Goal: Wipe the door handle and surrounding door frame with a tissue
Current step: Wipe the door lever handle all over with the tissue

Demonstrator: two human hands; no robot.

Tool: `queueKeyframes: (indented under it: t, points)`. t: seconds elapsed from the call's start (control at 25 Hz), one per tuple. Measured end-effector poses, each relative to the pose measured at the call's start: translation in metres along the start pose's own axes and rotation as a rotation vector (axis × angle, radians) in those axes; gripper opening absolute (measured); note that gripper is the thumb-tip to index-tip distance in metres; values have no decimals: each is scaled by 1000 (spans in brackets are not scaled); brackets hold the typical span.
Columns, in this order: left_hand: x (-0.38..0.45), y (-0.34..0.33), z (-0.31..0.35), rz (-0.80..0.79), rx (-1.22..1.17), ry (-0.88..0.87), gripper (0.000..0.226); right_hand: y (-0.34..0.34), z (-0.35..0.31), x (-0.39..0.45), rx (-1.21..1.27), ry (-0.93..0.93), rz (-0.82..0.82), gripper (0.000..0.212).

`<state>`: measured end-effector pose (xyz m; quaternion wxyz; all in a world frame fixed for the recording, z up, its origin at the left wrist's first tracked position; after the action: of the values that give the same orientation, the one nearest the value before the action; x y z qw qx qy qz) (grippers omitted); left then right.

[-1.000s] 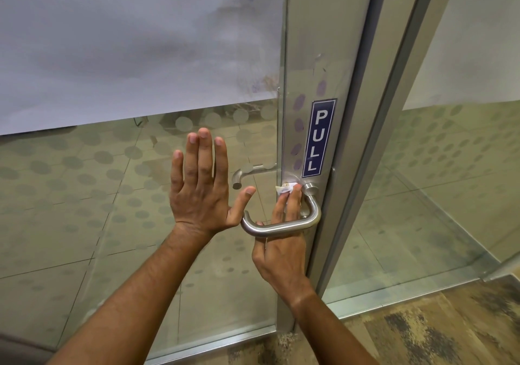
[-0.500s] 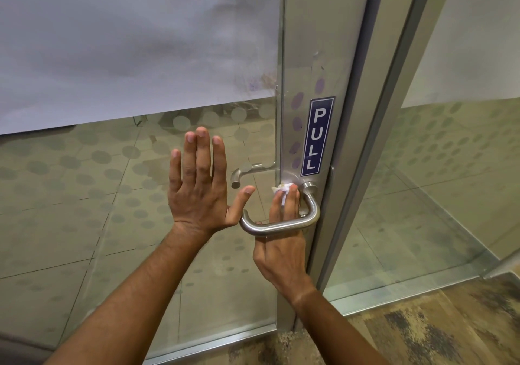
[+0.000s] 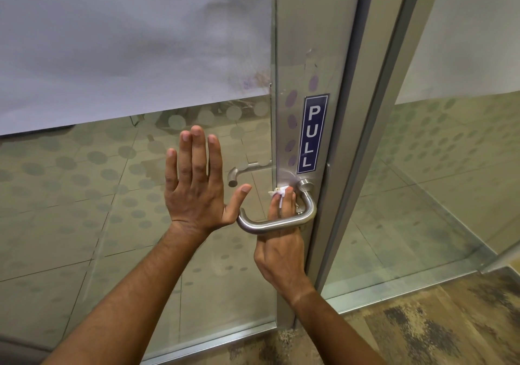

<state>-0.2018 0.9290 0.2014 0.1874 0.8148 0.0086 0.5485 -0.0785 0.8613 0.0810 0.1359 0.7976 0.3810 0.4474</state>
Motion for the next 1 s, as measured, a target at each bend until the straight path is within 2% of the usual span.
queueKeyframes:
  t: [0.12,0.16,0.24,0.28,0.44,0.56,0.64,0.76,0.88,1.0]
  points:
    - [0,0,0,-2,3,1,99,2,7,-12,-9,5,0,83]
    - [0,0,0,-2,1,3,100,5,12,-19,9,-2,28,70]
    - [-1,0,0,-2,1,3,100,20,20,-22,19,-20,150,32]
    - [0,0,0,-3,2,1,100,28,24,-19,63,-71,202,22]
    - [0,-1,-1,-11,5,-2,101,49,30,-8,388,-362,326,9]
    - [0,0,0,-24,2,-4,101,55,32,-5,479,-493,387,10]
    - [0,0,-1,-26,3,-4,100,58,35,-2,513,-528,410,13]
    - [0,1,0,-19,5,-5,100,63,37,2,562,-543,446,5]
    - [1,1,0,-14,6,-6,100,74,39,9,545,-477,498,23]
    - [1,0,0,-14,14,-2,101,81,39,15,383,-320,436,27]
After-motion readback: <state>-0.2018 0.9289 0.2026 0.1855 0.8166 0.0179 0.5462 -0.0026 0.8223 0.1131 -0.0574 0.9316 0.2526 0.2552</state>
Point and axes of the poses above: each hand's wrist, its own x-axis towards the middle knuckle, its own y-axis out of the back of the hand, z = x × y, the point moved 5 cm from there along x, towards the middle knuckle, and after that the axes turned 9 degrees about x, right-handed, at the moved point
